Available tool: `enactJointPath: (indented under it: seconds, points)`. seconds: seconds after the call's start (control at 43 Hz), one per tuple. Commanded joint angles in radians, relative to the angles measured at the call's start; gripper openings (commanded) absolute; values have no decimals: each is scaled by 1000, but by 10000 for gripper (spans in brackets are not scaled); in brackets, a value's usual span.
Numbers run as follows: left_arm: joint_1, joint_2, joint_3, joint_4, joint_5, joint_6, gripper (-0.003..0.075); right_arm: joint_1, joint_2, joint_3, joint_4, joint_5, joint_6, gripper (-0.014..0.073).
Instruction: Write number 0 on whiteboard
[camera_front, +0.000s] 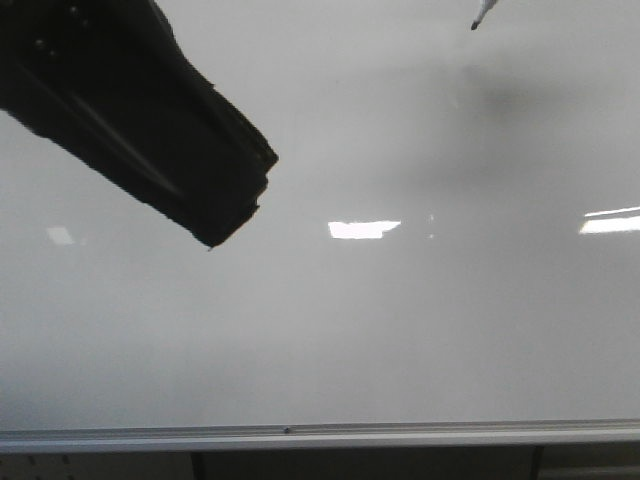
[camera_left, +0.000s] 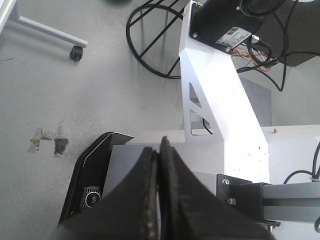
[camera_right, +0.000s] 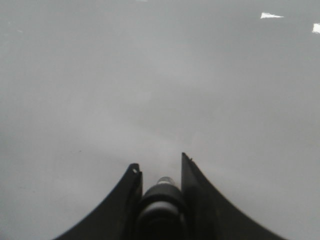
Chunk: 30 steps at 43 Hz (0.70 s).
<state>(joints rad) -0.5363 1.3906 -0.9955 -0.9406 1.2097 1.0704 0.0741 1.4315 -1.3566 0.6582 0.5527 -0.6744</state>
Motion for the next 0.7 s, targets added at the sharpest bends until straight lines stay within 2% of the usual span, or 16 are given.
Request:
enactJointPath:
  seconds: [0.0, 0.303, 0.675]
  points:
    - [-4, -33, -29, -58, 43, 2, -20, -7, -14, -43, 6, -81, -6, -60]
    - [-4, -33, -29, -58, 43, 2, -20, -7, 25, -43, -12, -121, -6, -60]
    - [-4, -33, -29, -58, 39, 2, -20, -7, 45, -42, -25, -90, -6, -60]
